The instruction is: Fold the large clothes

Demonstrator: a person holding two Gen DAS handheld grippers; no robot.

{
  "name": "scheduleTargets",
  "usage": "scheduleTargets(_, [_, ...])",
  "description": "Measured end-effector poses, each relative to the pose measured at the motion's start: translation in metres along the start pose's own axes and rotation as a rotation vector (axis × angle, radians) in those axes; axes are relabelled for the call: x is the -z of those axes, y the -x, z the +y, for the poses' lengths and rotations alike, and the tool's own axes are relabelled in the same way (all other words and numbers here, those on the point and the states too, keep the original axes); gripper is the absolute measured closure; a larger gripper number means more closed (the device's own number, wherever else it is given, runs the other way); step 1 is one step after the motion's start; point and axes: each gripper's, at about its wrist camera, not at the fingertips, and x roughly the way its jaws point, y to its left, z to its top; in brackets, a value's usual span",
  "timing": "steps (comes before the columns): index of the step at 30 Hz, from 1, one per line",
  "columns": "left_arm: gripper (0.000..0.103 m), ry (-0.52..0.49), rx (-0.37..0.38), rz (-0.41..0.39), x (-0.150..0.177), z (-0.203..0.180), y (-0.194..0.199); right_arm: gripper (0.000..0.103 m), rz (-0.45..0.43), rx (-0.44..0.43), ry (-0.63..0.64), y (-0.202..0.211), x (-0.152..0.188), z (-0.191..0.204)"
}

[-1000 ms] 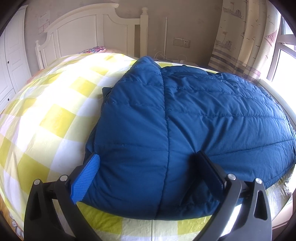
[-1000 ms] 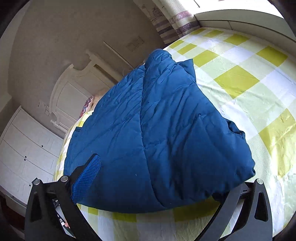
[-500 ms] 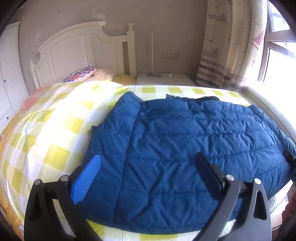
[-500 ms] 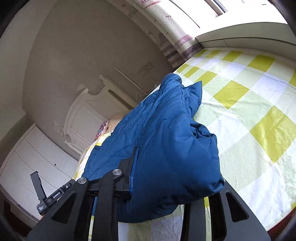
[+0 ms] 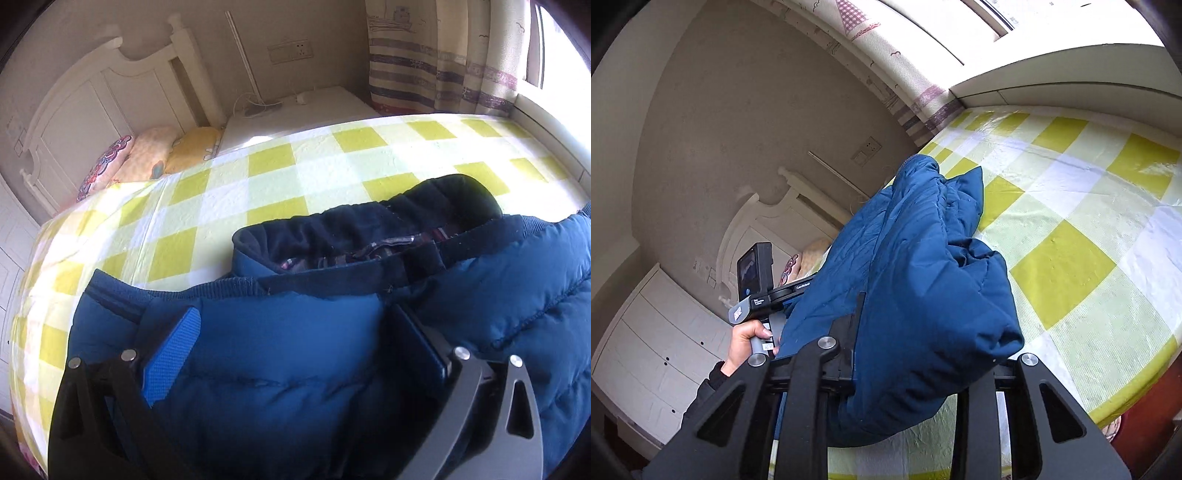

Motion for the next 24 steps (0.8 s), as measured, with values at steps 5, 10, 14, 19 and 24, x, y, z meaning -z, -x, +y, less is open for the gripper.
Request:
scheduleTargets(5, [0.002,0.039,0.042,-0.021,0.006,0.009,-0.003,0.037,0.056,0.048,0.022,-0.014,0.003,0.003])
scheduleTargets(10, [0.002,0.034,0.024,-0.038,0.006,0.003,-0.001,0.020,0.051,0.070,0.033,-0.037,0.000,0.011])
scheduleTargets(14, [0.003,0.062,0.068,0.007,0.011,0.013,0.020,0.048,0.023,0.068,0.001,-0.037,-0.005,0.007])
scheduleTargets(19, [0.003,0.062,0.090,-0.104,0.066,0.023,0.097,0.057,-0.005,0.089,0.020,-0.032,-0.005,0.009])
scheduleTargets(24, [0.002,0.016,0.046,-0.195,0.140,0.007,0.107,0.058,-0.055,0.147,0.084,-0.028,-0.009,0.030])
